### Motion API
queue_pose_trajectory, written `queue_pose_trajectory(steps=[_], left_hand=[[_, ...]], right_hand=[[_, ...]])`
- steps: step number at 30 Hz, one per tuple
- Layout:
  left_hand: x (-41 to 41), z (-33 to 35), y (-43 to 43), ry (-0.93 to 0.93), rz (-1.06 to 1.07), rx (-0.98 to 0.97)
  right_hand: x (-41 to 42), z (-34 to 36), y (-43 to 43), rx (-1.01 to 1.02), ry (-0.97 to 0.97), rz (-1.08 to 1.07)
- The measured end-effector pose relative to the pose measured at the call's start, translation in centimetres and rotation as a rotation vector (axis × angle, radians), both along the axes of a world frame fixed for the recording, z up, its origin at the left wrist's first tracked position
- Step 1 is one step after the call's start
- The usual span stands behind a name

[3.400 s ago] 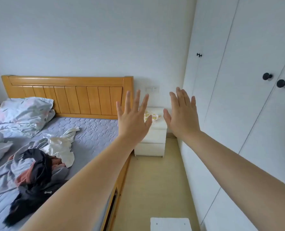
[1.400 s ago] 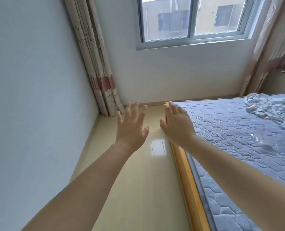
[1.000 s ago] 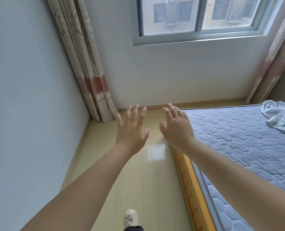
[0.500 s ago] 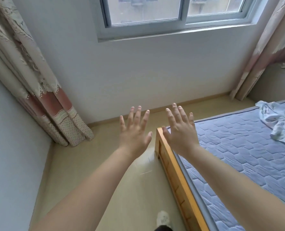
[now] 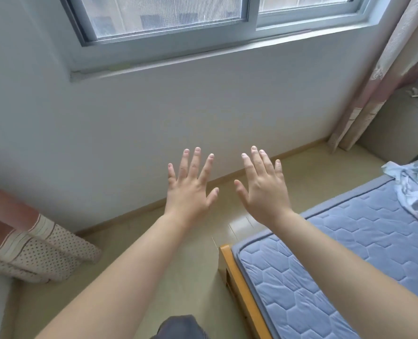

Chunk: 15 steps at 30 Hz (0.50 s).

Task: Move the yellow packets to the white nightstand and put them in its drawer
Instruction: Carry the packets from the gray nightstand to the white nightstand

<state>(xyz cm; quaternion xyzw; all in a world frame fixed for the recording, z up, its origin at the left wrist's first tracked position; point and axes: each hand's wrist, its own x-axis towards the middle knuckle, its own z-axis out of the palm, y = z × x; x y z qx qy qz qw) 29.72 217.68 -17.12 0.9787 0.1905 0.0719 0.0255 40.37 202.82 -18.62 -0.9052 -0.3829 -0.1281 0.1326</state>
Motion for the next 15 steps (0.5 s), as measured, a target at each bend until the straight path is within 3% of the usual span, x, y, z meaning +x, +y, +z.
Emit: queue_pose_trajectory(steps=[9,15], left_hand=[[22.1,-1.9,14.6,0.008,-0.29,0.015],[38.5,-1.6,18.3,0.049,-0.535,0.041]], right_hand=[[19.2,-1.9,13.1,0.018,-0.049,-0.229],[30.9,-1.3,15.9,0.042,0.045,-0.493]])
